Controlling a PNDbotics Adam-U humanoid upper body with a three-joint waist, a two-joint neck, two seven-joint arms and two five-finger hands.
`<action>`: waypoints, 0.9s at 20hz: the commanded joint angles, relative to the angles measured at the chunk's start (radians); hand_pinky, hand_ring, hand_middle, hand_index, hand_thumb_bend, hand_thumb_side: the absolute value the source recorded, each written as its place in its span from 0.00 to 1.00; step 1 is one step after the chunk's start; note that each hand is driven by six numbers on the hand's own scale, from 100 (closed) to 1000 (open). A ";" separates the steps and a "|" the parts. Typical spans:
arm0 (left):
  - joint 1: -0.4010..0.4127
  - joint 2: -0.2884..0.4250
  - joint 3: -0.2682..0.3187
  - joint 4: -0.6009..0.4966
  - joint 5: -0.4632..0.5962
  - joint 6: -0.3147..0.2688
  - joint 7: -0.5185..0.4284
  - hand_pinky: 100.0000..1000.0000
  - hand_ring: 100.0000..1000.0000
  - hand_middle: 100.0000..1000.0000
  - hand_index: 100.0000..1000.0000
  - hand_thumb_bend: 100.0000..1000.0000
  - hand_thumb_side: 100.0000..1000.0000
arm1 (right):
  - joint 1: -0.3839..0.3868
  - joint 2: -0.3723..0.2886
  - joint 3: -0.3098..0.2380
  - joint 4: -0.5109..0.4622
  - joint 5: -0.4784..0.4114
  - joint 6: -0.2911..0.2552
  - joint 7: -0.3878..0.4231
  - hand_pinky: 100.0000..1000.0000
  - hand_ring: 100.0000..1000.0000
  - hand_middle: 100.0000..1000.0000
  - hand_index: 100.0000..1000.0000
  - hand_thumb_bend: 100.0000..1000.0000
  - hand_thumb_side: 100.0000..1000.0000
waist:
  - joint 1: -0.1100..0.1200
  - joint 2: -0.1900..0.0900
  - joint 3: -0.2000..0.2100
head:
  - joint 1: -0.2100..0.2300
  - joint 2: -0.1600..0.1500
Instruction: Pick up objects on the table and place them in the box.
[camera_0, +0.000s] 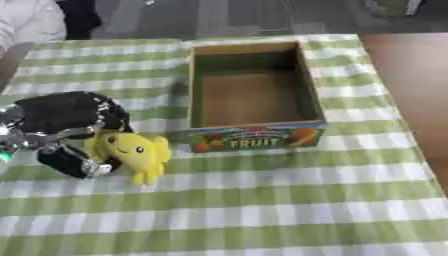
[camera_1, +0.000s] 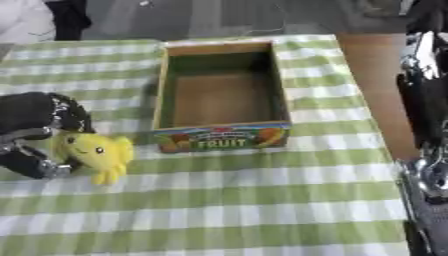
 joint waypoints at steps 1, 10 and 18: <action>-0.044 0.023 0.028 0.025 -0.021 -0.003 0.023 0.69 0.63 0.49 0.67 0.00 0.34 | -0.016 -0.022 -0.004 -0.019 -0.003 -0.005 0.002 0.78 0.88 0.50 0.83 0.00 0.53 | 0.002 -0.013 -0.004 | 0.006 -0.011; -0.152 -0.021 0.049 0.152 -0.083 -0.006 0.080 0.69 0.63 0.49 0.67 0.00 0.36 | -0.026 -0.027 -0.003 -0.019 -0.003 -0.011 0.001 0.78 0.87 0.50 0.83 0.00 0.53 | 0.009 -0.012 -0.050 | 0.015 -0.015; -0.248 -0.148 0.115 0.251 -0.145 0.027 0.092 0.69 0.61 0.48 0.66 0.00 0.37 | -0.036 -0.014 -0.003 -0.019 -0.007 -0.017 0.001 0.78 0.87 0.50 0.83 0.00 0.52 | -0.006 -0.016 -0.066 | 0.033 -0.007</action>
